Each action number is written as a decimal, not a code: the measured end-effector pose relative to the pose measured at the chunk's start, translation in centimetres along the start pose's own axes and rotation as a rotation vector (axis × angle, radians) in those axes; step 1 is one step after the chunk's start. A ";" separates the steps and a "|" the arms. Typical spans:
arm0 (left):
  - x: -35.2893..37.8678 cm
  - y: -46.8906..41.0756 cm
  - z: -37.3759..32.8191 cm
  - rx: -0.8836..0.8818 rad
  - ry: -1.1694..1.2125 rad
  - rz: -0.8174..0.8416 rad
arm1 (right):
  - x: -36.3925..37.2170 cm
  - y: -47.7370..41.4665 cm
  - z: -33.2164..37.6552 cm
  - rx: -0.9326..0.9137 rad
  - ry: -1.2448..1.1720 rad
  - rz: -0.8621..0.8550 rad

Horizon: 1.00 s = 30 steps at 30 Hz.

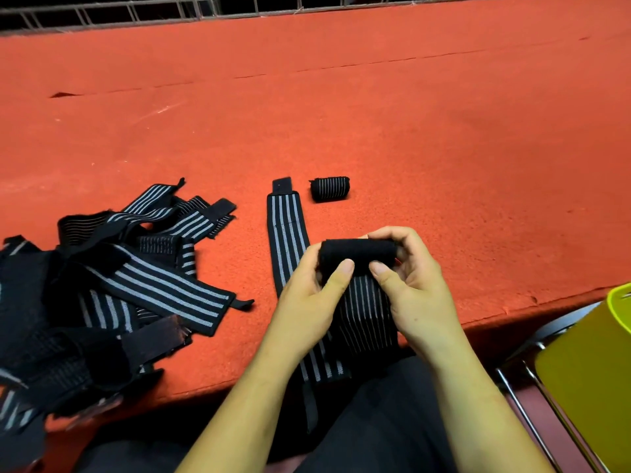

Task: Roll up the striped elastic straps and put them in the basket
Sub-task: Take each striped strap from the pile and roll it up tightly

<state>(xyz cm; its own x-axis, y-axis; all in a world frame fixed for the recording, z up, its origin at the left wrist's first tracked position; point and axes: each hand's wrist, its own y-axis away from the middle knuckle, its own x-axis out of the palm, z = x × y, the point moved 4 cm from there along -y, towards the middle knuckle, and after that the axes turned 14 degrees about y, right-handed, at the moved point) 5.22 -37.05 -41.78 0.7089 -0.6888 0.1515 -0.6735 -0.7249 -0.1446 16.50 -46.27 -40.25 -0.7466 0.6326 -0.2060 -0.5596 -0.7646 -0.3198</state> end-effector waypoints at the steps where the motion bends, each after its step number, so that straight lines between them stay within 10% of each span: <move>1: 0.1 0.0 -0.2 -0.005 -0.014 -0.006 | 0.0 0.0 0.1 -0.018 0.012 0.003; 30: -0.7 -0.4 -0.5 -0.082 0.227 -0.063 | 0.3 0.1 0.2 -0.020 -0.007 0.080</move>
<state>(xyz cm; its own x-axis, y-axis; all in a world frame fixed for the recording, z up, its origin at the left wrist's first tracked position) 4.83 -36.27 -41.32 0.6913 -0.6180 0.3745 -0.6505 -0.7579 -0.0499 16.13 -46.21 -40.15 -0.7909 0.5689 -0.2254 -0.4910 -0.8098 -0.3210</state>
